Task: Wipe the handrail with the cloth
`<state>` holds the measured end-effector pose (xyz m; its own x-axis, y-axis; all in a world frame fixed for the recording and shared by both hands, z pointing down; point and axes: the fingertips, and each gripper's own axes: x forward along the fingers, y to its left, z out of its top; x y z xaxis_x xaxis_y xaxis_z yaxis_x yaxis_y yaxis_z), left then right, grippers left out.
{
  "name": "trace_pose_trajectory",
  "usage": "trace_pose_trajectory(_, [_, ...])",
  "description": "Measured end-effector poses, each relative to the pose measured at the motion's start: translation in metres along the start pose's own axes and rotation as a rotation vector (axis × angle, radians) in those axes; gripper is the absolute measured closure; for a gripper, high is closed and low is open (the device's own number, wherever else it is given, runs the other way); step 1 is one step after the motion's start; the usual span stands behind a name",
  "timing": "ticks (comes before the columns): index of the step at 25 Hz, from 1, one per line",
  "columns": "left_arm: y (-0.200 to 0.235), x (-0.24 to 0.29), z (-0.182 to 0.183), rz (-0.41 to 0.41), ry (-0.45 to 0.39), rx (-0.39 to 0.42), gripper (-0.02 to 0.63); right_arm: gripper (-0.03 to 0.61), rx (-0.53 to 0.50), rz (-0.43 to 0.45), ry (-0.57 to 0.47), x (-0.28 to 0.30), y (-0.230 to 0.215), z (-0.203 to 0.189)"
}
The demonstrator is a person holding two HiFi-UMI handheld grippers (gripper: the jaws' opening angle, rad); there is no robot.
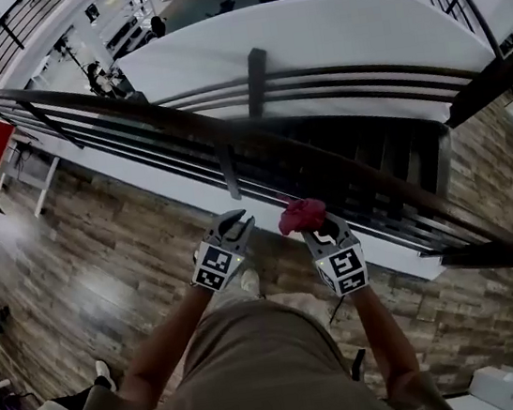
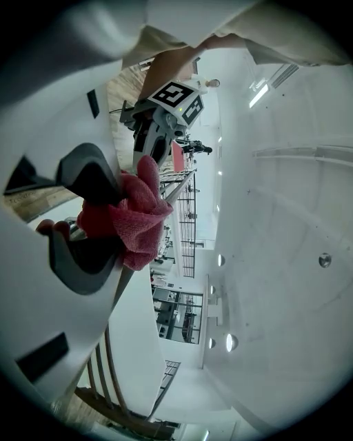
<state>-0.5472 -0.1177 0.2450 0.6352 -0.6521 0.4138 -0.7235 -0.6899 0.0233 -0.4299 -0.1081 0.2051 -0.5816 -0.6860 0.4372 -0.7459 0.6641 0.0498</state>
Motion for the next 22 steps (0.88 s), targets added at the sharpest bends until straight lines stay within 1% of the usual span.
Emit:
trace_pose_trajectory(4, [0.033, -0.003, -0.001, 0.01, -0.012, -0.012, 0.545, 0.469, -0.009, 0.003, 0.013, 0.031, 0.008, 0.013])
trace_pose_trajectory(10, [0.062, 0.001, -0.011, 0.046, -0.016, -0.045, 0.545, 0.468, -0.04, 0.012, 0.052, 0.063, 0.006, 0.018])
trace_pose_trajectory(15, [0.081, 0.014, -0.018, 0.085, -0.011, -0.063, 0.543, 0.466, -0.09, 0.027, 0.078, 0.097, -0.009, 0.022])
trace_pose_trajectory(19, [0.104, 0.025, -0.01, 0.128, 0.003, -0.068, 0.542, 0.466, -0.132, 0.05, 0.098, 0.13, -0.027, 0.035])
trace_pose_trajectory(22, [0.115, 0.038, -0.005, 0.156, 0.025, -0.055, 0.543, 0.465, -0.187, 0.065, 0.13, 0.151, -0.044, 0.039])
